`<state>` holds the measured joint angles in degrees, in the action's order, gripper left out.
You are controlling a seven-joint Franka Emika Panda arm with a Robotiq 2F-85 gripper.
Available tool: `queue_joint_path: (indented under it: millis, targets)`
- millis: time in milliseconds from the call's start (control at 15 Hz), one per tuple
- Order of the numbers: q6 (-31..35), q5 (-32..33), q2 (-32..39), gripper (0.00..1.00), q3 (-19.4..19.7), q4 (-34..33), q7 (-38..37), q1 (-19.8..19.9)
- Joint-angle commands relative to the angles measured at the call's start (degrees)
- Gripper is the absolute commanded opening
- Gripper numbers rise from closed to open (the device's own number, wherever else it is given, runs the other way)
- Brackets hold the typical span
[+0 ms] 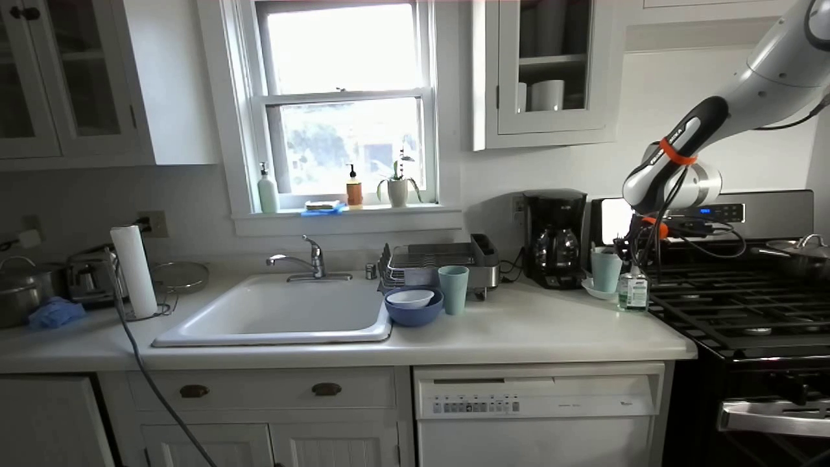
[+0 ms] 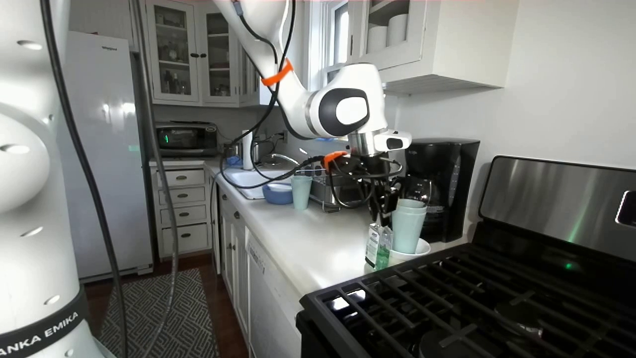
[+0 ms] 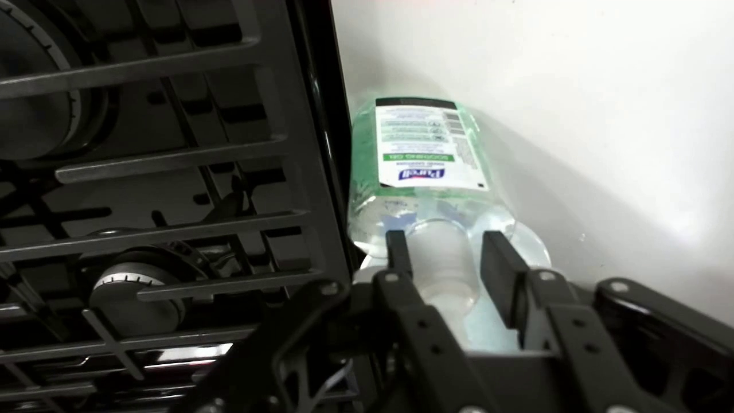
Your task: Move the soap bottle to the right
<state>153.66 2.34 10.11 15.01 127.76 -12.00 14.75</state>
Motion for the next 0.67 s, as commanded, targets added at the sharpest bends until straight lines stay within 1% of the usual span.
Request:
queue_joint_path:
  millis: [0, 200, 267, 400, 467, 600]
  targets:
    - [0.22, -1.82, 0.64, 0.69, -0.01, -0.54, 1.07, -0.21]
    - [-3.92, -1.03, -1.65, 0.91, -0.21, 0.36, 0.61, -1.07]
    - [-6.13, 0.35, -2.76, 0.98, 0.12, 0.9, -1.57, -1.96]
    - [-10.31, 2.04, -5.02, 1.0, 0.19, 1.83, -4.73, -3.28]
    - [-13.99, 2.56, -6.38, 1.0, -0.06, 2.08, -5.73, -3.81]
    - [-19.09, 5.67, -8.83, 1.0, -0.19, 2.45, -12.36, -5.09]
